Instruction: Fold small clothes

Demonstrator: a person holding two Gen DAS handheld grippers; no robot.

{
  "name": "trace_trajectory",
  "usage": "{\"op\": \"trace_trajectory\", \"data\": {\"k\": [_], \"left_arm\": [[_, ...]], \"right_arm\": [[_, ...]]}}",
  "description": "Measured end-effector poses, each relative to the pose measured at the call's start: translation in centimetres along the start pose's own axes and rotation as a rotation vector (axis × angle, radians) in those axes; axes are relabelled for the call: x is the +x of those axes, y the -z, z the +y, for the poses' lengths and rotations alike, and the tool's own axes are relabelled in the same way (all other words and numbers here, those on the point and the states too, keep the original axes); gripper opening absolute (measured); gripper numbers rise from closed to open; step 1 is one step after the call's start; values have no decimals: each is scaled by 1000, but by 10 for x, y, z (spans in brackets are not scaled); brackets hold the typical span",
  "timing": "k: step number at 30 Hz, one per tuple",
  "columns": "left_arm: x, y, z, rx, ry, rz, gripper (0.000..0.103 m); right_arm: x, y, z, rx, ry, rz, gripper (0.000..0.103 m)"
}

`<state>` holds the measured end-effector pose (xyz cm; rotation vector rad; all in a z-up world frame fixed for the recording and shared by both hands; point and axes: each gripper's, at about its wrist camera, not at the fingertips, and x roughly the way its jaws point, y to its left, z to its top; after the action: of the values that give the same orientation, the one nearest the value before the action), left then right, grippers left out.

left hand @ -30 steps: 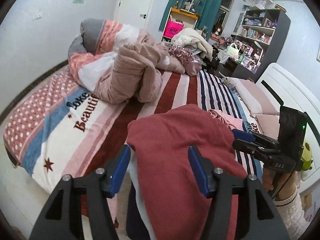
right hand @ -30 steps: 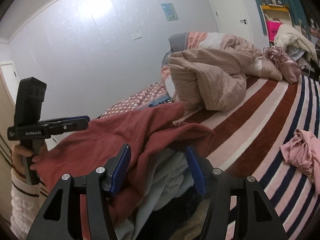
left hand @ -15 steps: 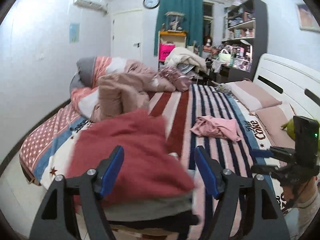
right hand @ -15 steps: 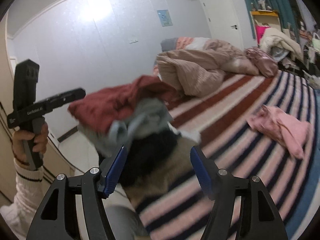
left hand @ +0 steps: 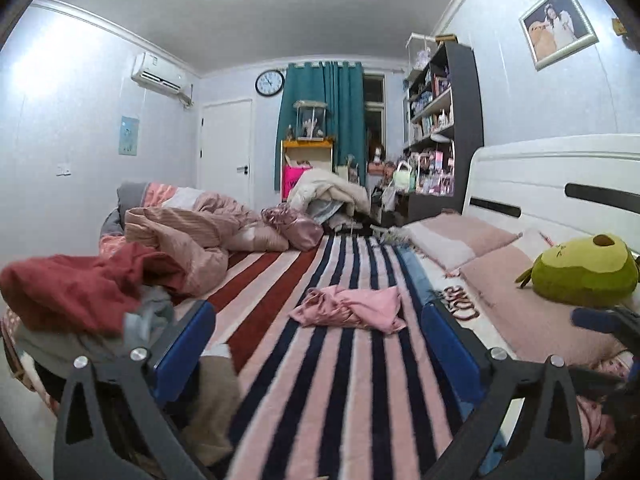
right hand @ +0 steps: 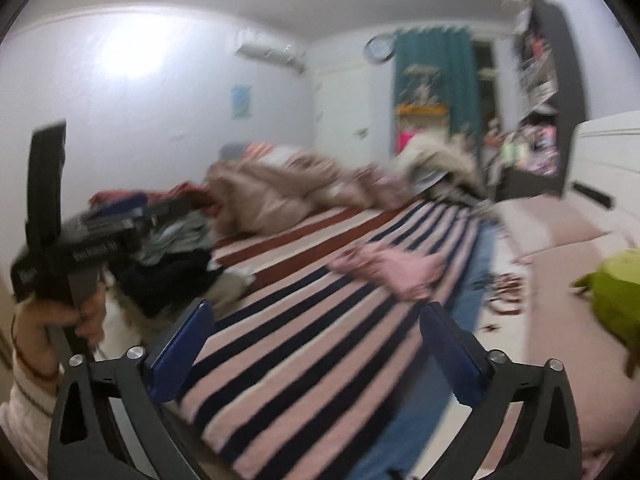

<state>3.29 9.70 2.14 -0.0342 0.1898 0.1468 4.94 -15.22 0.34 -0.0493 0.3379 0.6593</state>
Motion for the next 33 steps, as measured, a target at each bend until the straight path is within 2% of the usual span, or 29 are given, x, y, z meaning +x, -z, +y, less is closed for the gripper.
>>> {"op": "trace_trajectory", "data": {"k": [5, 8, 15, 33], "left_arm": [[7, 13, -31, 8, 45, -11, 102], [12, 17, -43, 18, 57, -1, 102], [17, 24, -56, 37, 67, 13, 102], [15, 29, -56, 42, 64, 12, 102]], "right_arm": [[-26, 11, -20, 23, 94, -35, 103], [-34, 18, -32, 57, 114, -45, 103], [-41, 26, -48, 108, 128, -51, 103], [-31, 26, -38, 99, 120, -41, 103]]}}
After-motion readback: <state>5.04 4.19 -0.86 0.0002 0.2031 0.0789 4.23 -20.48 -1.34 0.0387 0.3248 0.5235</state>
